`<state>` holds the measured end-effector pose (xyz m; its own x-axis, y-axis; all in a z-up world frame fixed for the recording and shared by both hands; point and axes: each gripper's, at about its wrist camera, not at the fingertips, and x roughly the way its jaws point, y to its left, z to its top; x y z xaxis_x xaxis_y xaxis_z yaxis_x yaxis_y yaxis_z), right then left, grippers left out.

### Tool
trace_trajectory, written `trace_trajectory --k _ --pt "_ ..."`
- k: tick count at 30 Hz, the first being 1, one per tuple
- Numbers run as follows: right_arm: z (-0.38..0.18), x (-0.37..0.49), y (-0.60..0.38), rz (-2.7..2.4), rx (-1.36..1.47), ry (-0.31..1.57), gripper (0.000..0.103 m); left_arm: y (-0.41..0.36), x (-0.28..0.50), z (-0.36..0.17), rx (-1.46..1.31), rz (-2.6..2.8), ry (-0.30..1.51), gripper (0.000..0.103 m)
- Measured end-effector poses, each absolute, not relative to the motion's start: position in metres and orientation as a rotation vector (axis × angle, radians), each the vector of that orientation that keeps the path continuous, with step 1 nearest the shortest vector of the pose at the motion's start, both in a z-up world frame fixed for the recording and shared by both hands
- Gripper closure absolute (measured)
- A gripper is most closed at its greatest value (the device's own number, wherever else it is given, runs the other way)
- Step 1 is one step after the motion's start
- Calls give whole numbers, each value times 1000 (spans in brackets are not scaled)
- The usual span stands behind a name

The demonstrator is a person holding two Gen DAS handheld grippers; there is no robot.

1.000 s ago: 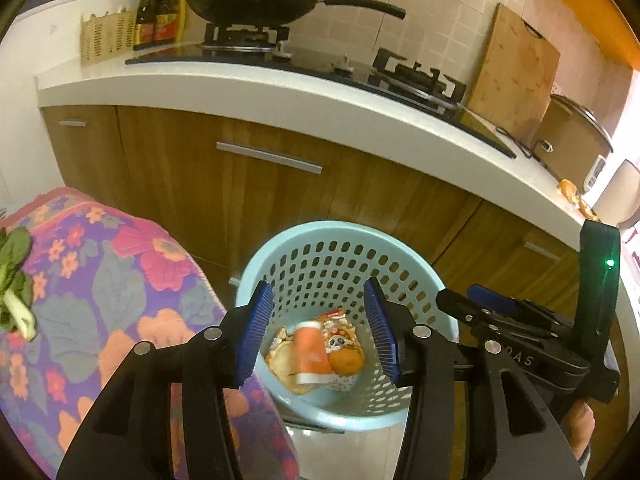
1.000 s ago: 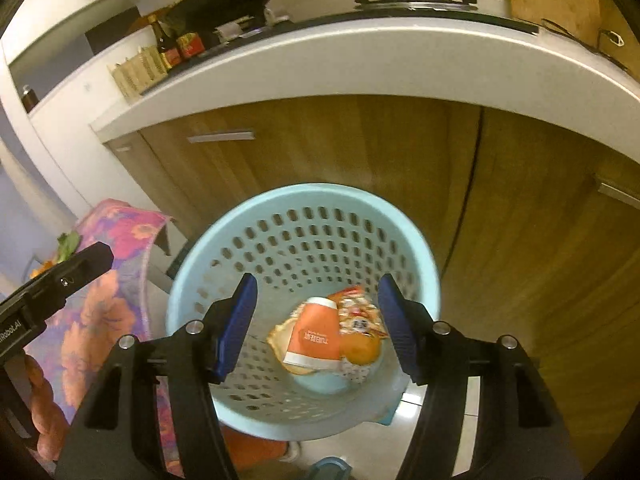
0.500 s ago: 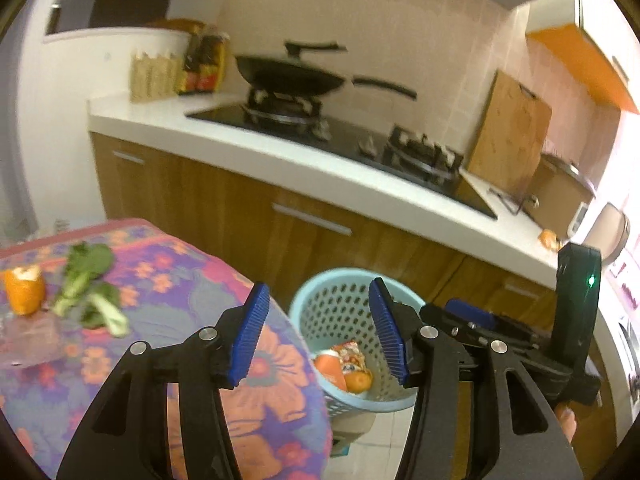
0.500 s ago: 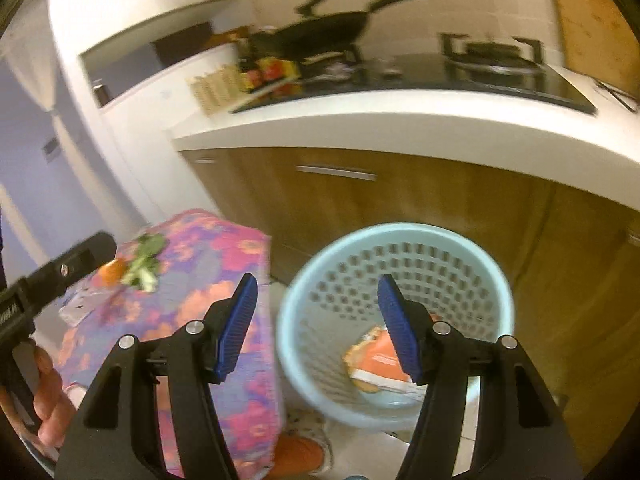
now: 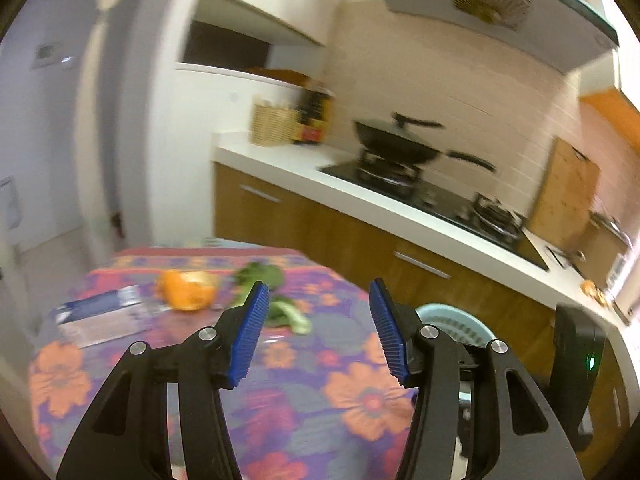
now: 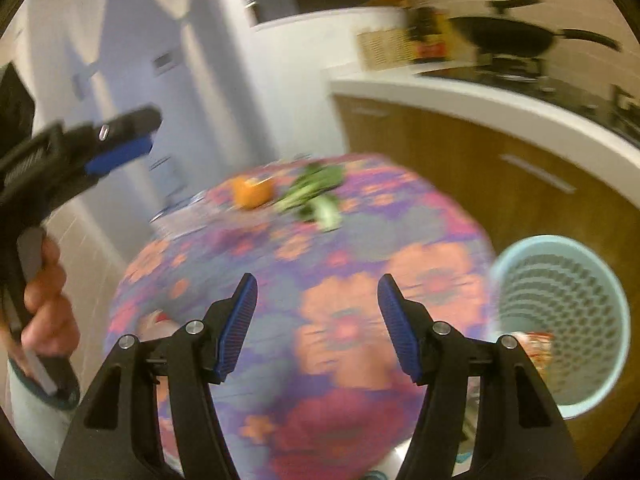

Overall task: Collect trash
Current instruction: 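Move both tools back over the table toward the paper cup and milk carton, then grasp the red-and-white paper cup with the right tool while the left tool approaches the milk carton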

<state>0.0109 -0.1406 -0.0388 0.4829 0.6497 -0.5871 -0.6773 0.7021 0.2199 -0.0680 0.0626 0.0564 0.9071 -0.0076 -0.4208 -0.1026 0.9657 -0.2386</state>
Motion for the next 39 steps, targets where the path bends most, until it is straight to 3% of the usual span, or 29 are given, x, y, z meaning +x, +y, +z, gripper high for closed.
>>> trace_trajectory --k 10,21,26,33,38,39 --pt "-63 -71 -45 1049 -245 711 44 151 -133 40 -380 218 405 52" --pt "-110 -66 5 1023 -216 861 44 175 -148 18 -418 246 418 52" --pt "-122 -55 21 1009 -186 935 39 176 -149 17 -420 247 418 52" --pt "-127 -74 46 944 -333 852 28 186 -152 9 -438 249 419 52" --pt "-126 -77 46 938 -356 844 30 200 -153 -3 -465 278 432 52" --pt "-126 -79 46 936 -361 836 41 204 -153 -5 -471 286 433 52"
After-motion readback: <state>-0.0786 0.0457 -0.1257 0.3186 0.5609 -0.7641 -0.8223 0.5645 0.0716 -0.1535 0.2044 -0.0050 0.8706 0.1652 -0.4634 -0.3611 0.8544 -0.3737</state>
